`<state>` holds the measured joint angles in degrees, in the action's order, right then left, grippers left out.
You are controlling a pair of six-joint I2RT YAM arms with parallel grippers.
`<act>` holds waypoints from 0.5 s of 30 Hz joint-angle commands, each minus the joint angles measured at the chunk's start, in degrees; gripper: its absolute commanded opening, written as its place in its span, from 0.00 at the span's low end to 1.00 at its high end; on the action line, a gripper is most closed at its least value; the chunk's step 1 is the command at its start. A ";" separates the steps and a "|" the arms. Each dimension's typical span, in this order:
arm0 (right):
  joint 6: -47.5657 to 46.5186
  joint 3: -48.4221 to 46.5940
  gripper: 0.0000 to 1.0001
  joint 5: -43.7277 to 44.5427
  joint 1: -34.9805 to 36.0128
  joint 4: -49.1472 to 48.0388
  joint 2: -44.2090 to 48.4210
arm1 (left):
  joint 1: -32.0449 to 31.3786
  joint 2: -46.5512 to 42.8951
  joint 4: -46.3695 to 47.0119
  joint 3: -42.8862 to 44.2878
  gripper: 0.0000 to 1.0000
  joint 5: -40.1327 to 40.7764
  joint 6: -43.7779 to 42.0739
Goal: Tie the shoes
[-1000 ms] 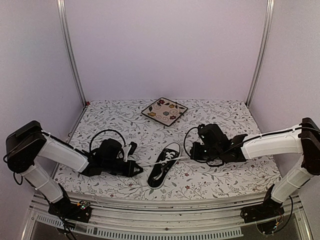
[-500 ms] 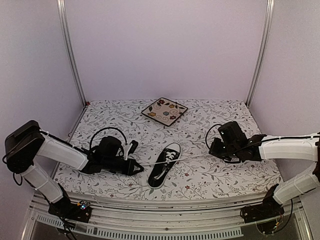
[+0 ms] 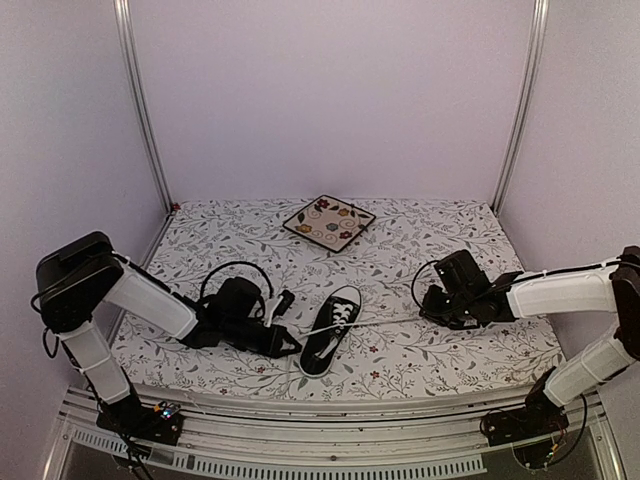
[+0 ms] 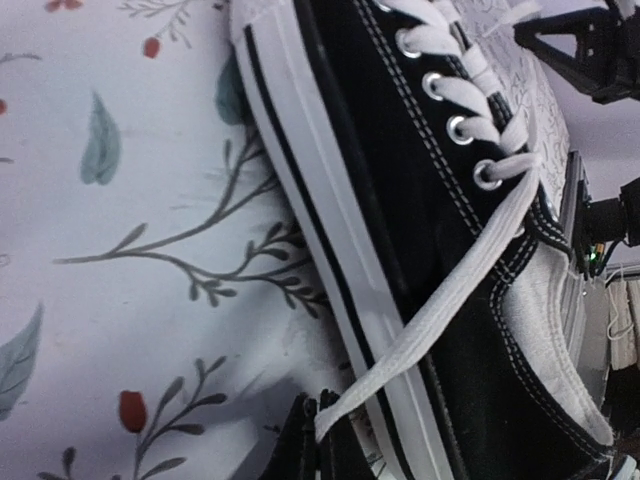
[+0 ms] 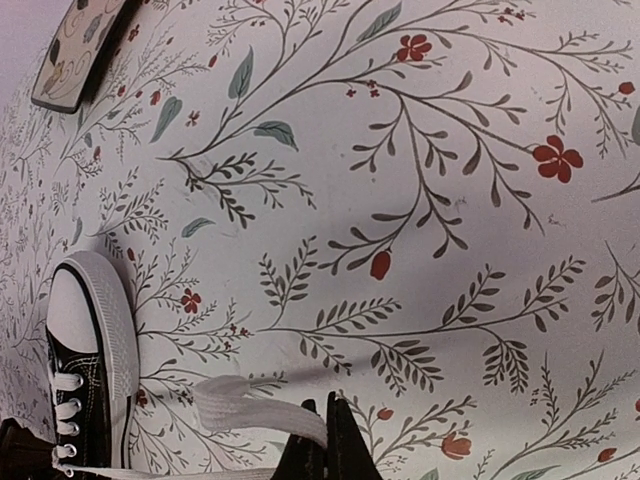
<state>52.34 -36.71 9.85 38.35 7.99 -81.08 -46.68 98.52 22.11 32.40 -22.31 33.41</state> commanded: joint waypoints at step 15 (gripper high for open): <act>-13.75 -6.45 0.02 -7.75 -1.44 -4.77 -0.81 | -5.21 -2.38 1.67 7.73 0.00 1.72 -0.23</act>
<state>44.25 -40.42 6.61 37.41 6.15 -82.85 -51.48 94.63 23.94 35.51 -22.37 34.68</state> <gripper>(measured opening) 0.024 0.004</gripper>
